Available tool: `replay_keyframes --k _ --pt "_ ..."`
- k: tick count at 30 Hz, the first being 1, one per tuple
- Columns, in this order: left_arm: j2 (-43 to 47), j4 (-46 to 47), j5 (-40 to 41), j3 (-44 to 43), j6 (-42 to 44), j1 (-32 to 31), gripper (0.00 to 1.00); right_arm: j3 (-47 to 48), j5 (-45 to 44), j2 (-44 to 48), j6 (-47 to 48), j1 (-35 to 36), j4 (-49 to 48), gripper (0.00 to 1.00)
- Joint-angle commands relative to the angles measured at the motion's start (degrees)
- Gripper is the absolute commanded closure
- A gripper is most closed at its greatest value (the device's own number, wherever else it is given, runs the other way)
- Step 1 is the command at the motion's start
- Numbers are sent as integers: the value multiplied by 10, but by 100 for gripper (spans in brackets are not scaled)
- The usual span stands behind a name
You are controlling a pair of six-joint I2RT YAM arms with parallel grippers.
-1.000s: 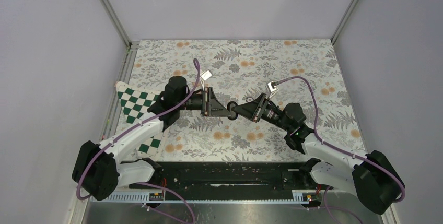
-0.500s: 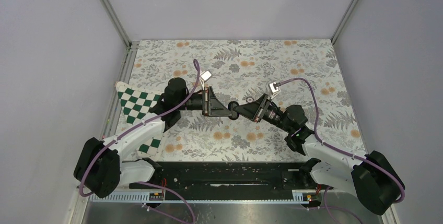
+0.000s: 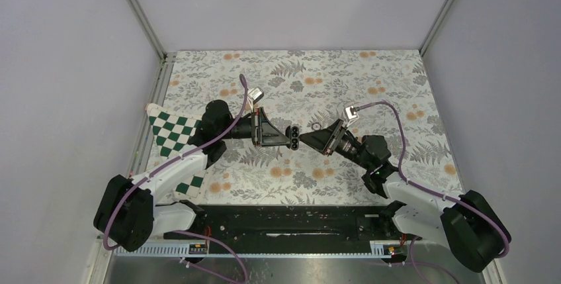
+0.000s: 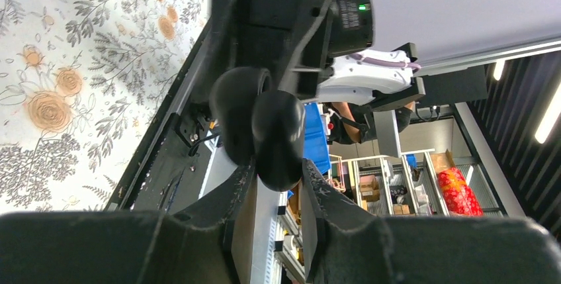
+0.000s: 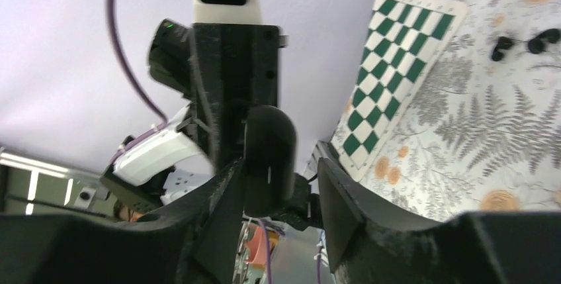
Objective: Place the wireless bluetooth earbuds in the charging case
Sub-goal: Open the charging case to the charging case, then pass from the left arm to the right
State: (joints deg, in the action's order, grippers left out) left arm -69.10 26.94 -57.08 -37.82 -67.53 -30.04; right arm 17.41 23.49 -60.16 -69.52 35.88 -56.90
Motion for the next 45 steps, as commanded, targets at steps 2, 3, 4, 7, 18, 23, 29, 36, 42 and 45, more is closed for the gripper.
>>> replay_keyframes --k 2,3,4,7,18,23,29,36,42,45 --pt "25 96 -17 -12 -22 2 100 -27 14 -25 15 -8 13 46" --pt "23 97 -16 -11 -23 3 100 -28 16 -28 13 -8 6 45" --pt "20 97 -16 -10 -23 3 100 -28 18 -31 12 -9 3 44" --pt "15 97 -17 -9 -23 2 100 -25 24 -36 9 -9 -10 41" --pt "8 1 -10 -17 44 14 100 -8 29 51 35 -9 40 29" --pt "2 4 -11 -19 44 14 100 22 32 63 63 -9 100 26" --pt "7 5 -13 -19 42 15 100 37 43 8 47 -9 55 25" --pt "14 2 -12 -16 42 15 100 49 56 -40 27 -9 -3 35" --pt "14 0 -12 -15 41 14 100 50 66 -64 3 -5 -55 40" --pt "15 2 -12 -16 39 15 100 53 71 -80 -9 0 -83 44"
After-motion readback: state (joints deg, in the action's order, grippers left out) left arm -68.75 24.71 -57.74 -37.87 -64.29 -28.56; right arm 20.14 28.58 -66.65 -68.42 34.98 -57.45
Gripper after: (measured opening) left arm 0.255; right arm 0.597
